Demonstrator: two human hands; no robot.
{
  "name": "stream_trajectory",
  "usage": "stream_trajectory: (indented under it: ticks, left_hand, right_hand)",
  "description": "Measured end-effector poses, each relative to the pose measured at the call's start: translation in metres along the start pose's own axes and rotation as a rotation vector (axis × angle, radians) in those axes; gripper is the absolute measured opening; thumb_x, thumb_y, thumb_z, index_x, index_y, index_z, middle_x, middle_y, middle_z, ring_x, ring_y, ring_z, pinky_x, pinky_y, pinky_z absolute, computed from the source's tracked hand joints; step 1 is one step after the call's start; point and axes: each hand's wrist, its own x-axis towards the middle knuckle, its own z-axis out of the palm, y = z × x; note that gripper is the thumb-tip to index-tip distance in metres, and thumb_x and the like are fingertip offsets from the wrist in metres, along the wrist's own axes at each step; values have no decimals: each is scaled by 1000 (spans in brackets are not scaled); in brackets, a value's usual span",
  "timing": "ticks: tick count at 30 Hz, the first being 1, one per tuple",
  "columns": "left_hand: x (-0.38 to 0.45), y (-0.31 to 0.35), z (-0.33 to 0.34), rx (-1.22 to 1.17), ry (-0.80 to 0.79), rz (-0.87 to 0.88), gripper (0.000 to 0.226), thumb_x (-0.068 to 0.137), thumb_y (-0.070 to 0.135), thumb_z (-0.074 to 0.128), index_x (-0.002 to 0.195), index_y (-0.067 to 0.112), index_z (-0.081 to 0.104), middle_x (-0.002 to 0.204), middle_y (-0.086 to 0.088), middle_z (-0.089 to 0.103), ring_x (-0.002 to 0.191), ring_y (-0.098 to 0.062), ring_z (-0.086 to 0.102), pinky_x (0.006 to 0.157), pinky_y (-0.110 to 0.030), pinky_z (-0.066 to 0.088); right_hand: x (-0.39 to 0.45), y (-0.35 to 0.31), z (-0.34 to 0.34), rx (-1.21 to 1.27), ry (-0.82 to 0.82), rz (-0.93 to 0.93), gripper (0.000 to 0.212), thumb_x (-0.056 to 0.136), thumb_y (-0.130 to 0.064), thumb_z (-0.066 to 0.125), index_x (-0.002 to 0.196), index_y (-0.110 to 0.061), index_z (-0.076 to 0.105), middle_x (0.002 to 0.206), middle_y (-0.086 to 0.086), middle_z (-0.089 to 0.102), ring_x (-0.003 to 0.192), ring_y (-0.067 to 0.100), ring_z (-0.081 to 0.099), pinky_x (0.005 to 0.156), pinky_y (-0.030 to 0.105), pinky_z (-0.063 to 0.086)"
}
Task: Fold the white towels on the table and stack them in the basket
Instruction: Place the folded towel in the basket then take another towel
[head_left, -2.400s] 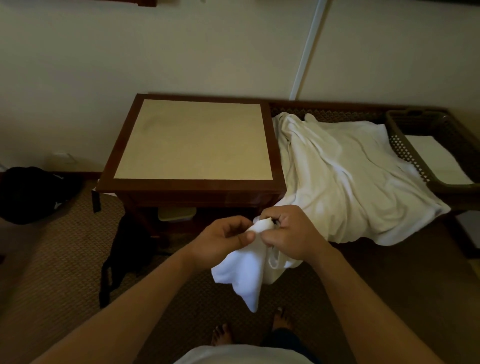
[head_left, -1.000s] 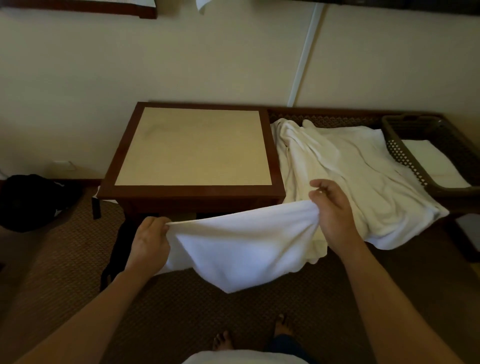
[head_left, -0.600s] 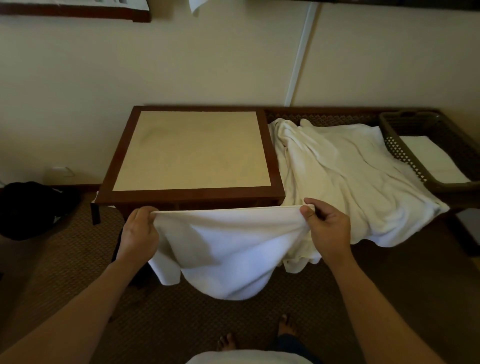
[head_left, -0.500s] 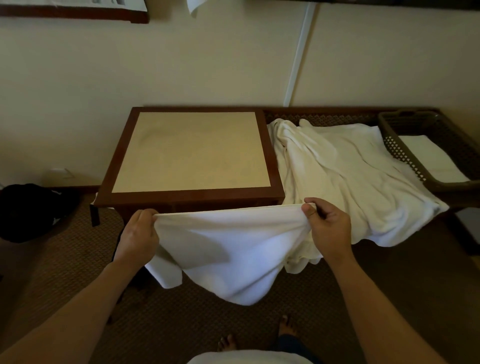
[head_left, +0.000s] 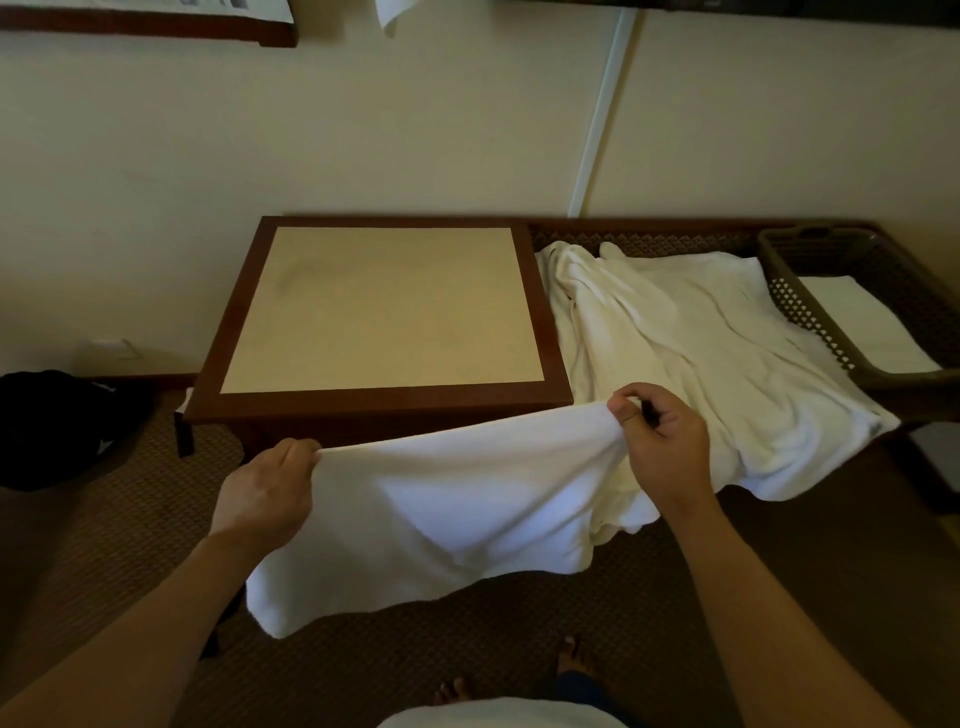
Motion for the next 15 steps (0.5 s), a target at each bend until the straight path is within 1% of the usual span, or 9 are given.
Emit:
stream_trajectory:
  ticks: [2, 3, 4, 6, 7, 8, 10, 12, 15]
  left_hand:
    - [0, -2, 1, -7, 52, 46, 35, 94, 24, 37, 102, 7, 66, 81, -4, 64, 61, -24, 60, 49, -32, 46]
    - [1, -2, 4, -47, 87, 39, 35, 94, 21, 37, 101, 4, 66, 80, -6, 63, 62, -26, 60, 50, -35, 48]
    - [2, 0, 6, -111, 119, -4, 32, 95, 18, 38, 102, 2, 66, 81, -8, 63, 64, -27, 60, 53, -38, 49]
    - [0, 9, 11, -252, 133, -151, 22, 97, 9, 45, 106, 2, 64, 89, -8, 62, 71, -25, 60, 57, -40, 50]
    - [-1, 12, 13, -280, 131, -190, 20, 97, 6, 48, 108, 3, 64, 93, -7, 63, 74, -23, 60, 57, -39, 50]
    - [-2, 13, 14, -263, 140, -173, 20, 97, 6, 50, 109, 4, 65, 95, -5, 65, 75, -21, 61, 56, -38, 51]
    - [0, 8, 14, -153, 163, -21, 27, 98, 19, 47, 107, 7, 69, 89, -2, 68, 69, -20, 63, 51, -35, 53]
    - [7, -4, 16, -40, 157, 85, 37, 101, 31, 44, 101, 8, 73, 80, -1, 70, 61, -20, 64, 48, -33, 53]
    - [30, -17, 15, 39, 121, 62, 51, 105, 47, 38, 89, 15, 74, 67, 5, 64, 54, -15, 59, 46, -32, 49]
  right_hand:
    - [-2, 5, 4, -4, 54, 34, 24, 97, -14, 67, 90, -37, 67, 82, -10, 68, 76, 7, 62, 70, 10, 46]
    - [-4, 8, 8, -6, 76, 53, 20, 98, -16, 67, 91, -35, 67, 82, -9, 68, 77, 3, 61, 71, 9, 45]
    - [-7, 9, 12, -3, 96, 73, 16, 99, -16, 65, 92, -30, 67, 84, -10, 68, 80, -2, 61, 73, 6, 44]
    - [-12, 14, 22, 10, 144, 119, 7, 100, -16, 63, 97, -22, 66, 90, -13, 67, 84, -8, 60, 76, 3, 42]
    - [-14, 18, 26, 14, 175, 137, 5, 101, -17, 62, 99, -20, 65, 91, -13, 66, 86, -8, 60, 77, 4, 42]
    - [-16, 23, 29, 15, 206, 156, 4, 101, -18, 61, 100, -19, 64, 91, -13, 66, 86, -7, 60, 78, 6, 43]
    - [-17, 35, 32, 18, 252, 203, 5, 102, -20, 60, 101, -18, 64, 92, -11, 65, 86, -5, 59, 80, 14, 46]
    - [-14, 44, 34, 5, 266, 245, 8, 103, -22, 58, 103, -16, 63, 93, -8, 65, 85, -5, 58, 79, 17, 45]
    - [0, 47, 45, -53, 257, 253, 10, 104, -23, 56, 105, -17, 63, 92, -10, 63, 86, -8, 57, 75, 9, 41]
